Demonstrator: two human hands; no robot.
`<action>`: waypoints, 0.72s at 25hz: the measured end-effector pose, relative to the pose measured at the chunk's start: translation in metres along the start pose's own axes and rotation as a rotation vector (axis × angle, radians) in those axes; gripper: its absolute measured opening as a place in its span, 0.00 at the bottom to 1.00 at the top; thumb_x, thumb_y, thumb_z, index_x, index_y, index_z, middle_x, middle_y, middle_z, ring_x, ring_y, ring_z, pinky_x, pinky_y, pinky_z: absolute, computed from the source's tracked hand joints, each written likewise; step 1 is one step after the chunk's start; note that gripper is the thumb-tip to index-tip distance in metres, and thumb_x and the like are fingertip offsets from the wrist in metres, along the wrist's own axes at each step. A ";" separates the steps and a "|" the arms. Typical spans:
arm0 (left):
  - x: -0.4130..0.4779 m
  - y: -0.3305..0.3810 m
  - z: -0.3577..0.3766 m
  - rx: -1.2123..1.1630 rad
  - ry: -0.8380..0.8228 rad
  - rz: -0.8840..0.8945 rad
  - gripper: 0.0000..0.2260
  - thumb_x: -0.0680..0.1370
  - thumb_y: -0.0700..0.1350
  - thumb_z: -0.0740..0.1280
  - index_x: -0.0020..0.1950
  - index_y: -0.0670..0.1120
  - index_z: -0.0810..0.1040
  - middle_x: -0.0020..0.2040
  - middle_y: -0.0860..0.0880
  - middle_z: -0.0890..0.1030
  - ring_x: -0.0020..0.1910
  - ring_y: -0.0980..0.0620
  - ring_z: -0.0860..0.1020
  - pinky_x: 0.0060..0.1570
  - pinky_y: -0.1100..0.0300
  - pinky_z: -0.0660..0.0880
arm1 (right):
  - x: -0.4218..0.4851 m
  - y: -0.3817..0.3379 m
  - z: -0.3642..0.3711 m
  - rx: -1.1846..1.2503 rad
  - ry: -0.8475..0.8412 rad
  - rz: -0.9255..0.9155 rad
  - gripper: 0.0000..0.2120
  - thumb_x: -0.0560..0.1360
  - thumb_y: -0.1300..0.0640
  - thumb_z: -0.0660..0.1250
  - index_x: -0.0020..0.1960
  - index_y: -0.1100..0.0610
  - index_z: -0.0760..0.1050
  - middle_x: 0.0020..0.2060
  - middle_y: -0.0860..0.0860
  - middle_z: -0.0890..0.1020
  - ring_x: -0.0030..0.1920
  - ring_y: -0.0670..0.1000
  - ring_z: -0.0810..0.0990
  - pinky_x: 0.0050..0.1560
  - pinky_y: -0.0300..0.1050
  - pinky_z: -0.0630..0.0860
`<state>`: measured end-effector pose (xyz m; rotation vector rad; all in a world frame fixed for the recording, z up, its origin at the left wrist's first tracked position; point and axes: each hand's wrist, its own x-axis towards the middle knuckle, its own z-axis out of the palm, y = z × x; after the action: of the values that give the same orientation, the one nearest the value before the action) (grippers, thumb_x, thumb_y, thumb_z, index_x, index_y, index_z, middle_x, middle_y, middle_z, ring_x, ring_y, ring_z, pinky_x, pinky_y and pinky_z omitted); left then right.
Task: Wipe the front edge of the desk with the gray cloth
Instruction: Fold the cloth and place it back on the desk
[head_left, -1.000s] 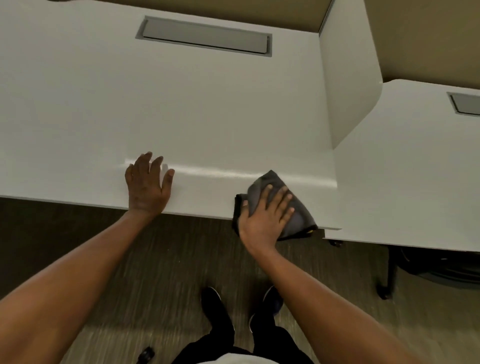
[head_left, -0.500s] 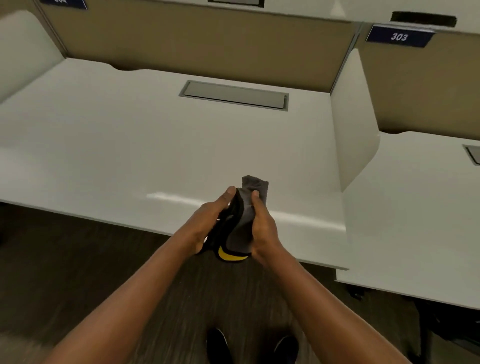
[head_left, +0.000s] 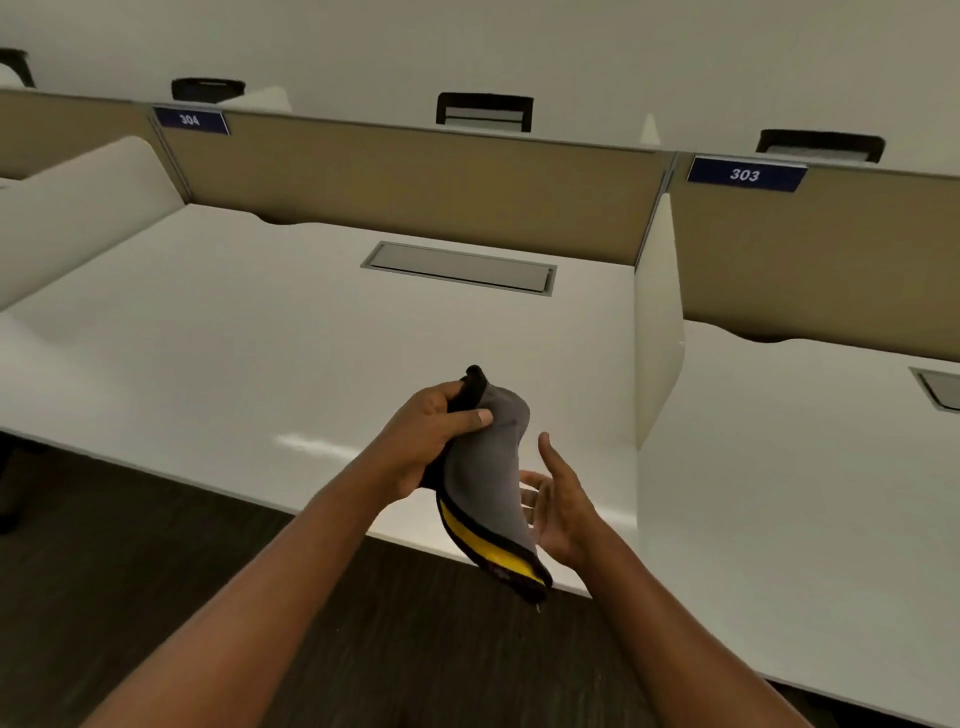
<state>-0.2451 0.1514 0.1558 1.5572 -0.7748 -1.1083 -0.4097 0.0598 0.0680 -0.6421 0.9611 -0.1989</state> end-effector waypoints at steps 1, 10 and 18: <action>0.003 0.002 0.003 -0.078 -0.015 -0.015 0.15 0.80 0.46 0.70 0.66 0.50 0.80 0.58 0.50 0.85 0.57 0.48 0.84 0.56 0.51 0.82 | -0.004 -0.001 -0.008 0.042 -0.081 0.045 0.42 0.74 0.31 0.67 0.73 0.63 0.71 0.65 0.63 0.80 0.63 0.65 0.81 0.65 0.60 0.78; 0.057 -0.049 -0.015 0.079 0.351 -0.166 0.12 0.81 0.51 0.68 0.57 0.44 0.80 0.57 0.41 0.84 0.54 0.43 0.82 0.56 0.46 0.80 | -0.004 -0.059 -0.016 0.082 -0.058 -0.328 0.18 0.75 0.58 0.76 0.64 0.55 0.80 0.55 0.58 0.87 0.52 0.58 0.88 0.46 0.51 0.85; 0.125 -0.092 -0.007 -0.522 -0.063 -0.349 0.36 0.73 0.76 0.61 0.66 0.50 0.82 0.64 0.43 0.83 0.64 0.43 0.81 0.69 0.43 0.73 | 0.048 -0.093 0.082 -0.544 0.105 -0.541 0.14 0.81 0.55 0.69 0.65 0.47 0.75 0.56 0.47 0.84 0.55 0.50 0.84 0.60 0.53 0.82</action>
<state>-0.1978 0.0670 0.0346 1.2342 -0.2183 -1.4796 -0.3046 -0.0011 0.1227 -1.4037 0.9282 -0.4603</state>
